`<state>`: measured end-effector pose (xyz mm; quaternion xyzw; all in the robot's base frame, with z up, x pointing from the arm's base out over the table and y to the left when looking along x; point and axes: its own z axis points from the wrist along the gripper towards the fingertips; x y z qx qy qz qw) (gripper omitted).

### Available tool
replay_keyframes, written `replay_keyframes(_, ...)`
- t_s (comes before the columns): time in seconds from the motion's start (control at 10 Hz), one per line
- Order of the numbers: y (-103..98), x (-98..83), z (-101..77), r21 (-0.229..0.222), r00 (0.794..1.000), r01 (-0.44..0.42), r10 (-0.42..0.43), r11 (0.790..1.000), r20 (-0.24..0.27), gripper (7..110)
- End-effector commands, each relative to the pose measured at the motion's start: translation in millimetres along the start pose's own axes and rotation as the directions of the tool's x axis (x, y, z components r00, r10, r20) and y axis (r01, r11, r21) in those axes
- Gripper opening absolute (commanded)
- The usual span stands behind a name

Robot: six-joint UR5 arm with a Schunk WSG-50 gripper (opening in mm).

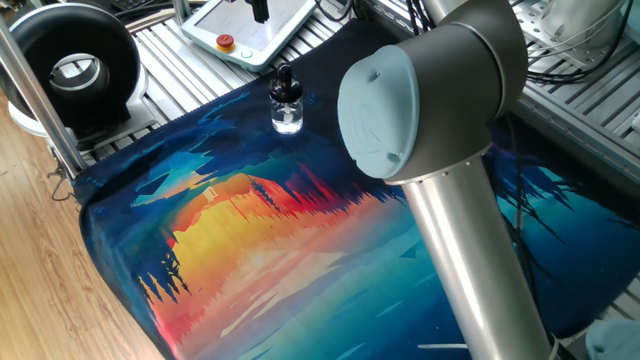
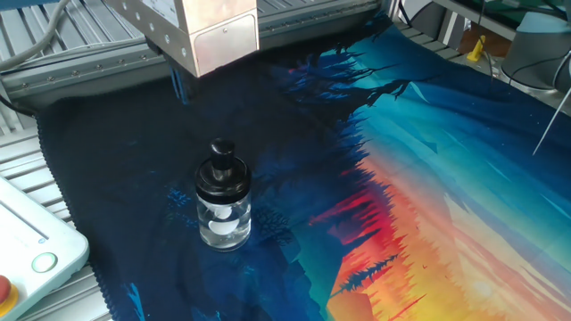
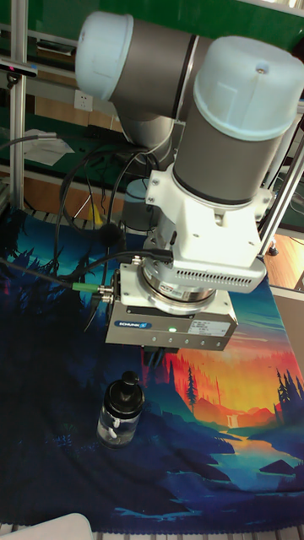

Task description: Screw the lid onto the jar

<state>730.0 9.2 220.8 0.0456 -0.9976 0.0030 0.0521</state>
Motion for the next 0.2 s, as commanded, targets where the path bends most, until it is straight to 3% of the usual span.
replay_keyframes(0.0,9.6,-2.7,0.0,-0.046,1.0,-0.001,0.001,0.999,0.007,7)
replay_keyframes(0.1,9.0,-3.4,1.1,-0.045,1.0,-0.001,0.002,0.999,0.007,7)
